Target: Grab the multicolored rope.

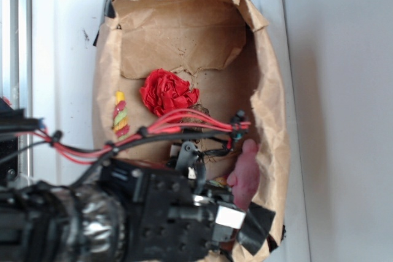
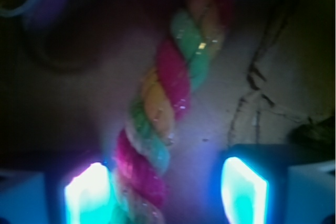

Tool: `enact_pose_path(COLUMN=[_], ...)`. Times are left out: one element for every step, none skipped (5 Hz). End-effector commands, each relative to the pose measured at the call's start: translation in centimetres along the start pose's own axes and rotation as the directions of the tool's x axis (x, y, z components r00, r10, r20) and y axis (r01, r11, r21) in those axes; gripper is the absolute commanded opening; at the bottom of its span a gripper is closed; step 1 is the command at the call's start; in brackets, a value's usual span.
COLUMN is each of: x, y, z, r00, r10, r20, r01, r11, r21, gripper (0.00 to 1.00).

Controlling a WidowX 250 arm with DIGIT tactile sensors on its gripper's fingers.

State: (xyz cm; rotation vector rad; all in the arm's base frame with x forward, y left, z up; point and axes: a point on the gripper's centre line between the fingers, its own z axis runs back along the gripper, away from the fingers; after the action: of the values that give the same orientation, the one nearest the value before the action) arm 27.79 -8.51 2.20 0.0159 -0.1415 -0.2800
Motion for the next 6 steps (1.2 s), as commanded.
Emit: enact_pose_path(x=[-1.2,-3.6,-1.6,-1.3,-0.5,-0.3], y=[-0.2,4.3,2.4,4.3,6.0,6.9], z=[1.2,-3.7,1.1,6.1,8.3,10.4], r00=[1.000,0.997,0.993,0.980,0.963,0.950], r10=[0.016,0.063,0.091,0.175,0.246,0.290], r20=[0.027,0.044,0.075,0.096,0.109,0.116], r01=[-0.016,-0.063,-0.090,-0.173,-0.242,-0.283], r11=[1.000,0.998,0.996,0.985,0.969,0.956], r21=[-0.012,-0.005,-0.015,-0.026,-0.047,-0.076], gripper=[0.00,0.00,0.00,0.00,0.00,0.00])
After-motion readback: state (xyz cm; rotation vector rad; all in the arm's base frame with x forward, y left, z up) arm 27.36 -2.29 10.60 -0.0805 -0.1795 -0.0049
